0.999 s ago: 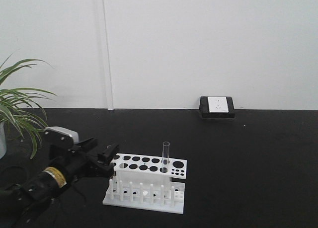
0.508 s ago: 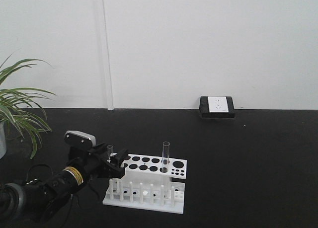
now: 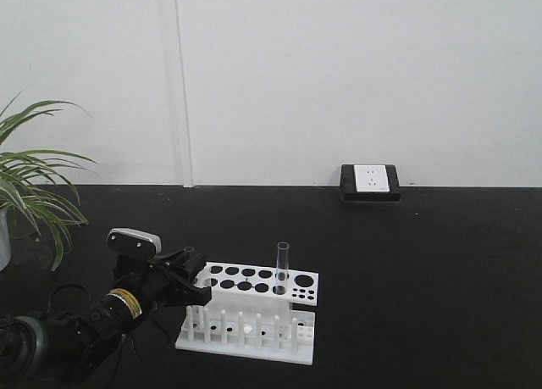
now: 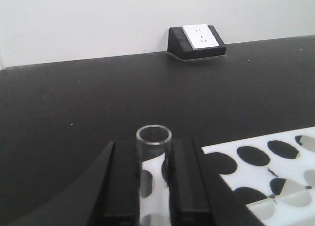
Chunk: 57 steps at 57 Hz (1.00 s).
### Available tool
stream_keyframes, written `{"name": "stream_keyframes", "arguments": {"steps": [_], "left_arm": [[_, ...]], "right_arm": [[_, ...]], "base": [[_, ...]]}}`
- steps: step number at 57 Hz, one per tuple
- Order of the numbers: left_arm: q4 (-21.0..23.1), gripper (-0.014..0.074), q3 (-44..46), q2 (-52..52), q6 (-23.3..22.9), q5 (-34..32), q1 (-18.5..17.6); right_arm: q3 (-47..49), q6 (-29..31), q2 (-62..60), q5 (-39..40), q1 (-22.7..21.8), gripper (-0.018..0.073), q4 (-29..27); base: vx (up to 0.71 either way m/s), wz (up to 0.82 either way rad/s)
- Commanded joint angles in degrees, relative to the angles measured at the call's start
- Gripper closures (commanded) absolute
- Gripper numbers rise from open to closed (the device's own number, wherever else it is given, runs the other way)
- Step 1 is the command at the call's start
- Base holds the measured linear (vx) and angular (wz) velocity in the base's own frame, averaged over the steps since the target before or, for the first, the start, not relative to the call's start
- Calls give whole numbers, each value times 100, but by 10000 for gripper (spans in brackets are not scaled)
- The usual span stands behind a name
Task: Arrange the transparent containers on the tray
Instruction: 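Lift the clear tube up out of the rack with left gripper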
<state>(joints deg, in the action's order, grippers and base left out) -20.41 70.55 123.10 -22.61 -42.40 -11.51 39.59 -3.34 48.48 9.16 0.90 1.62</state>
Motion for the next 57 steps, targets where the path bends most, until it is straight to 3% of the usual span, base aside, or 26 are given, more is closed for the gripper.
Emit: {"name": "stream_keyframes", "arguments": {"steps": [1,13,31,45,57], "left_arm": [[145,606,179,-345,36,-524,-31],[145,606,179,-541,36,-653,-31],[145,603,179,-1794,36,-444,-14],[-6,603,179,-3038,36,357,-14],[-348,603,173,-3934,-36,1586,-14]], "right_arm": [[214,57,-22,529,-30,37,59],[214,57,-22,529,-30,37,59],[214,51,138,520,-30,37,59],[214,51,440,515,-30,37,88],[214,-62,872,520,-18,37,1040]], "base": [[0,0],[0,0],[0,0],[0,0],[0,0]]}}
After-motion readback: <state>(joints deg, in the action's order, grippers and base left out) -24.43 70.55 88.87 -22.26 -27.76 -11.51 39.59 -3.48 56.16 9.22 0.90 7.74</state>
